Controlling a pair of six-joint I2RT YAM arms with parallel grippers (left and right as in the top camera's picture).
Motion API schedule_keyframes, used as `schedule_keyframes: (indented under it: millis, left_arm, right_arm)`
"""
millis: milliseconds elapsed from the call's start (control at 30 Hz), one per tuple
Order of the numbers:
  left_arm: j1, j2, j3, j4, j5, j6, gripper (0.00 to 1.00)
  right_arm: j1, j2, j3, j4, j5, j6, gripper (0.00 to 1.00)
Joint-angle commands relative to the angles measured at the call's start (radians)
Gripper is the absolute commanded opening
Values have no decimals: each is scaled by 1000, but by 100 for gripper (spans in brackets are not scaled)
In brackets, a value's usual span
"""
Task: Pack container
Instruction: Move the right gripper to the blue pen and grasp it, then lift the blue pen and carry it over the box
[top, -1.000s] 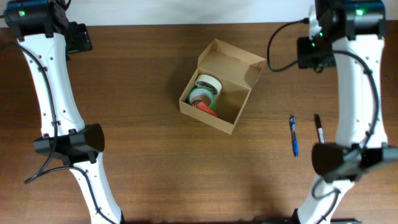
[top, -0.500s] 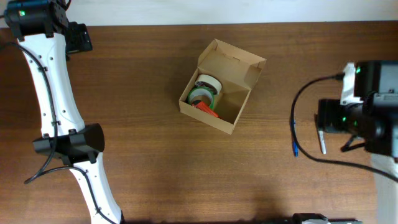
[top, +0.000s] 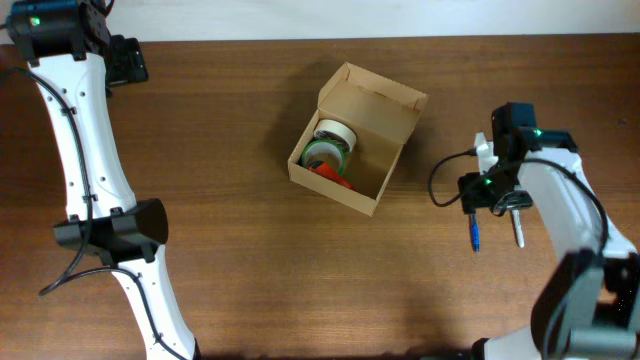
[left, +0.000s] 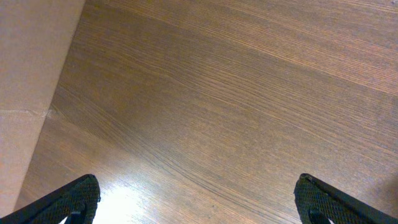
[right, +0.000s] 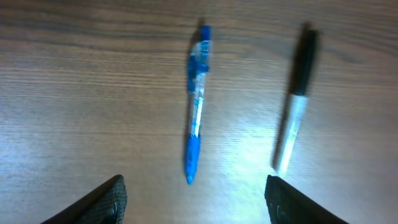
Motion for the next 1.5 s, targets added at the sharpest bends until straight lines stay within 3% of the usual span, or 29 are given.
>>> schedule_keyframes:
  millis: [0,267,467,733,833,967,1133,1467]
  left_arm:
    - [2,-6,5,0,0,8,100]
    - [2,-6,5,0,0,8,100]
    - [2,-6,4,0,0,8,100]
    - [2,-6,5,0,0,8,100]
    - [2,-6,5,0,0,8,100]
    - [2,-6,4,0,0,8,100]
    - [2,-6,4,0,0,8,100]
    - [2,-6,5,0,0,8,100]
  right_arm:
    - [-34,113,-1,8,-87,-37,68]
    - [-71,200,-1,32,-118,-22,64]
    - [-71,232,-1,43,-117,2,39]
    - [-71,278,-1,77,-94,16,37]
    - [-71,286,-1,92,-95,19,27]
    - [-71,286,0,103,-95,55,4]
    - [-71,277,48,84,-180,71,4]
    - [-37,209,547,-199,-253,39,4]
